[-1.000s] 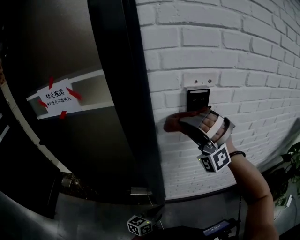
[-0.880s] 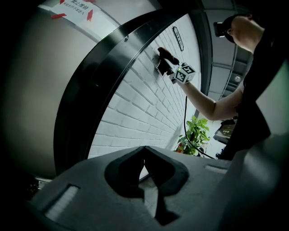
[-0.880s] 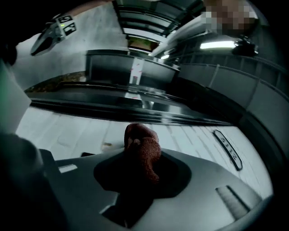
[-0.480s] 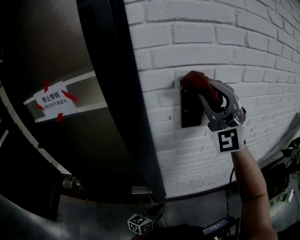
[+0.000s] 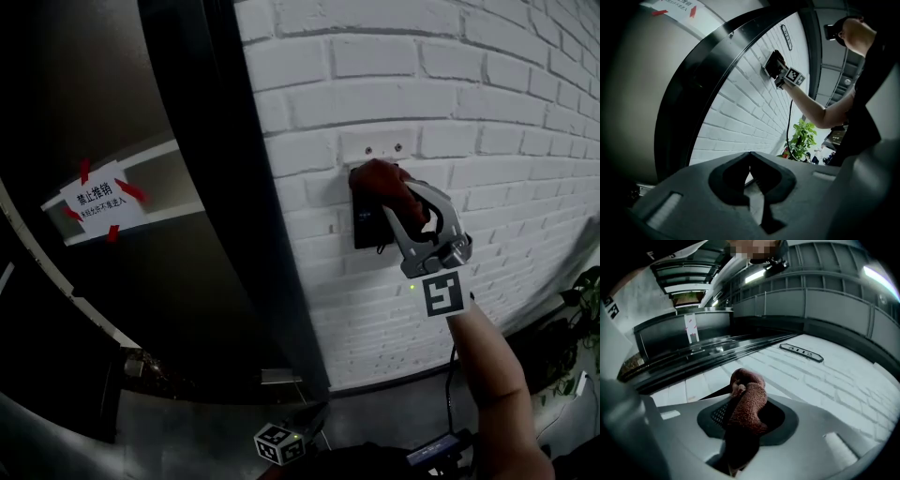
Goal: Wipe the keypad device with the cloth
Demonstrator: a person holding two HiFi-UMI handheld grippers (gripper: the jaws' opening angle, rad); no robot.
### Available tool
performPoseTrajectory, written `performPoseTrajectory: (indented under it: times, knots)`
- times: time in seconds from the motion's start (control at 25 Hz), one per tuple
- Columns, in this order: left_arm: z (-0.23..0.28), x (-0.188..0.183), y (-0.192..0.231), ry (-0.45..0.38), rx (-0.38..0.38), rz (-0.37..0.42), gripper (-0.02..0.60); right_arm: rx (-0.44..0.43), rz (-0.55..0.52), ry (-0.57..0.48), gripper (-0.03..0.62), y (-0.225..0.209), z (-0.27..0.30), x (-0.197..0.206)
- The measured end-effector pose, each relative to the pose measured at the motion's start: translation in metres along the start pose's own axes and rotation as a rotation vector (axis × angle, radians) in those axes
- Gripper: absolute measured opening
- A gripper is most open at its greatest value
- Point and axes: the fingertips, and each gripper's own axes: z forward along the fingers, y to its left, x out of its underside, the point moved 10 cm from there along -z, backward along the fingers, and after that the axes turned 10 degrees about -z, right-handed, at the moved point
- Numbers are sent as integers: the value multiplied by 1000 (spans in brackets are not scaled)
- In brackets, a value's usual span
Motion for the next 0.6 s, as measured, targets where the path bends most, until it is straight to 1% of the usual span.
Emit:
performPoseTrajectory:
  times: [0.04,0.12,0.2,0.28,0.36,0.4,0.48,0.52,0.56,0.6]
  knots:
    - [3,0,-3,1,8,4,5,-10,-44,5,103,8,-2,1]
    - [7,-1,-6,7,20,13,5,-42,-138,-23,103,29,-9,-1]
    - [7,-2,-6,10,18,20,5,-111,-231,-49,96,56,-17,0]
    - [4,-3,-7,0,8,31,5,-153,-284,-56,95,66,-17,-1]
    - [3,-5,-6,-9,1,36,5,-145,-287,-68,106,54,-2,-11]
    - [4,-4,-5,-8,0,36,5,-129,-271,-76,107,43,8,-19]
    - [9,-2,-6,1,6,36,5,-93,-197,-83,108,25,24,-33]
    - [12,-2,-7,6,11,39,5,-82,-164,-82,107,24,28,-36]
    - [14,-1,-8,12,18,43,5,-87,-160,-80,107,30,28,-38]
    - [17,0,-9,17,24,44,5,-111,-192,-77,107,42,25,-37]
